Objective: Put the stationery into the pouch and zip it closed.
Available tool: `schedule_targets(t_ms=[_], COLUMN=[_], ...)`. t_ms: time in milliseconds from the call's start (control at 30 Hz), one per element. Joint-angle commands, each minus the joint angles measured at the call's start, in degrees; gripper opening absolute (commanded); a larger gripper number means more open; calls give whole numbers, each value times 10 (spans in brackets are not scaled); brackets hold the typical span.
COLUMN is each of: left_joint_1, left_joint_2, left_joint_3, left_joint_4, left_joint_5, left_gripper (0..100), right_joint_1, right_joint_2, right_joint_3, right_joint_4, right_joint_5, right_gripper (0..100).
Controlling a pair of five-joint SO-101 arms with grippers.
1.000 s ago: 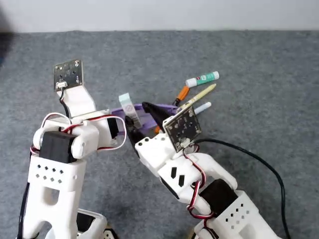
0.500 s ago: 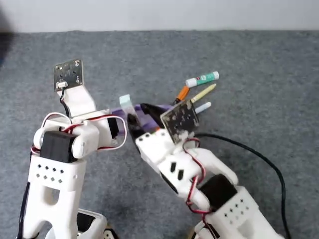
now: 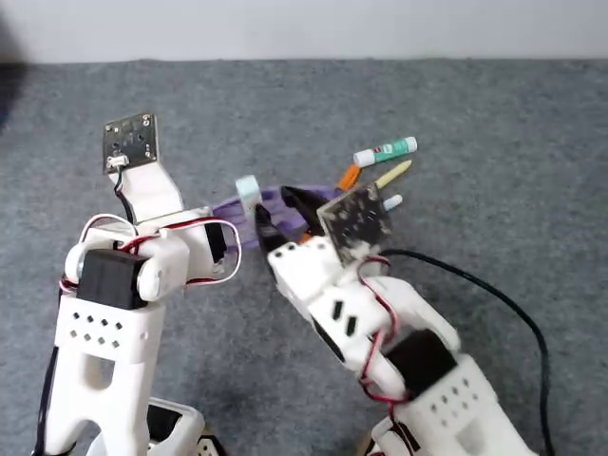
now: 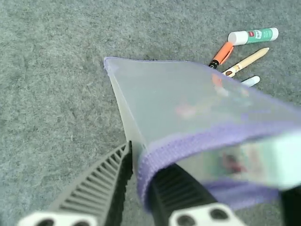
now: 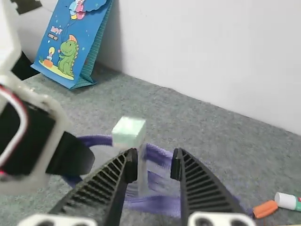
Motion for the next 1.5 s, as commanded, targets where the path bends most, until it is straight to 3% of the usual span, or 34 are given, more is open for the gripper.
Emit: schedule_targets(t_ms=[0,133,300,467,667,967,1233,1467], left_joint_1=[0,0,-5,-49,-52,-52,-52,-52], left_joint_2=[1,1,0,-4,-4,-4,-1,-4], left_joint_3=[-19,-19,-19,-19,-19,-19,-19,-19], left_joint_4=[-8,-9,-6,-4,0,3,3,3], left_joint_5=[4,4,18,19,19,19,19,19], left_gripper=[11,11,11,11,11,11,11,11], right_joint_1=[13,43,130,216,276,287,287,300], right_joint_2=[-71,-100,-41,124,374,711,907,1004], right_joint_3=[-25,-32,-105,-215,-380,-663,-825,-884], right_joint_4=[51,79,127,193,298,514,533,532], right_joint_5=[2,-1,-77,-126,-183,-295,-312,-316], right_gripper=[121,121,121,121,122,122,125,124])
